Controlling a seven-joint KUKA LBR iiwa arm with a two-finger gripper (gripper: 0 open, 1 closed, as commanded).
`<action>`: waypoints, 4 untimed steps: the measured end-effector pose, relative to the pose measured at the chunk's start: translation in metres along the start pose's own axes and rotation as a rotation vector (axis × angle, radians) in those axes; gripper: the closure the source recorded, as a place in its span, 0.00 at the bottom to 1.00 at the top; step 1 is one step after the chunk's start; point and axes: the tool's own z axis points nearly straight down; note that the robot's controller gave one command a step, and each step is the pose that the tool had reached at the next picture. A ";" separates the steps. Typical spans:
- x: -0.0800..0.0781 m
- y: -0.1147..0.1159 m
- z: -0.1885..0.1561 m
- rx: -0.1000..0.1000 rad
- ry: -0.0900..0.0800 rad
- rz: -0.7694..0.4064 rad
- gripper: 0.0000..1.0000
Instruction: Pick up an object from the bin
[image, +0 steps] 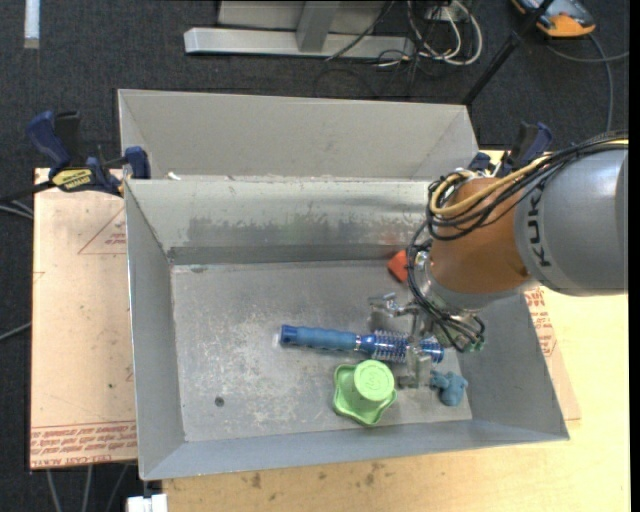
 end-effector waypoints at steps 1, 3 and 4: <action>-0.005 -0.026 -0.034 0.007 -0.008 -0.154 0.00; -0.006 -0.033 -0.001 0.003 -0.003 -0.161 0.00; -0.007 -0.032 -0.002 0.003 -0.005 -0.160 0.00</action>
Offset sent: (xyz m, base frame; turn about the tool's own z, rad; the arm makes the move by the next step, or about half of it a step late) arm 0.0109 -0.0236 0.0332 -0.1579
